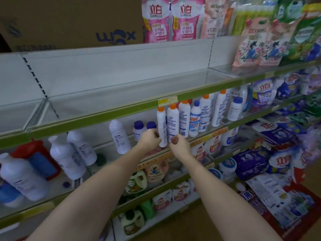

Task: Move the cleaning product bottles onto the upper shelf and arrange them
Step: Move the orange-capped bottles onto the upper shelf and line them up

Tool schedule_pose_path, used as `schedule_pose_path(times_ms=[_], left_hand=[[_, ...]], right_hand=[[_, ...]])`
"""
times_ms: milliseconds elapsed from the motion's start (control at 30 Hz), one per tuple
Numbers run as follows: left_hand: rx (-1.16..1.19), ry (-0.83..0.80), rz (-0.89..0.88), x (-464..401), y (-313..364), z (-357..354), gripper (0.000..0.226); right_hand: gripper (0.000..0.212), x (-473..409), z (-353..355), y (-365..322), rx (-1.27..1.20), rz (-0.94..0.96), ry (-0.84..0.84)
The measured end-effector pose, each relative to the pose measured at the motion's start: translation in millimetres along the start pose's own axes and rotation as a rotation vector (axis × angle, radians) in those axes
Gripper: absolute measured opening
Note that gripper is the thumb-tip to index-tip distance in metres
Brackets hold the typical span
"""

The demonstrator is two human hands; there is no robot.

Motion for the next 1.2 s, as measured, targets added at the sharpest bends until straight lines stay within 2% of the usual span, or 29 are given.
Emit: schedule_pose_path(times_ms=[233,367,533,633,767,1000,1200], left_hand=[[0.141,0.006,0.136,-31,-28,-17,0.021],[0.215,0.006,0.153,-61,-37,-25,0.027],[0.349,0.011,0.181,-96,-42,-32,0.034],[0.353,-0.05,0.185,-110,-34,-35,0.025],[0.42,-0.078,0.179,-127,-32,-47,0.033],[0.41,-0.064,0.219,-128,-25,-48,0.046],[0.421,-0.039,0.242,-91,-21,-38,0.05]], right_hand=[[0.021,-33,-28,13,-0.049,-0.057,-0.034],[0.018,-62,-37,18,-0.049,-0.109,-0.035],[0.039,-93,-50,19,-0.006,-0.098,-0.11],[0.042,-105,-57,21,0.024,-0.097,-0.154],[0.042,-116,-67,27,0.062,-0.094,-0.179],[0.048,-109,-57,28,0.004,-0.116,-0.207],[0.057,-82,-42,27,-0.068,-0.08,-0.201]])
Point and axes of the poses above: each hand's wrist, its own x-axis away from the middle knuckle, its own z-axis out of the back of the hand, y = z × x, the point moved 4 cm from there along -x, towards the middle knuckle, and after that the axes turned 1 degree about -z, right-handed, at the moved point
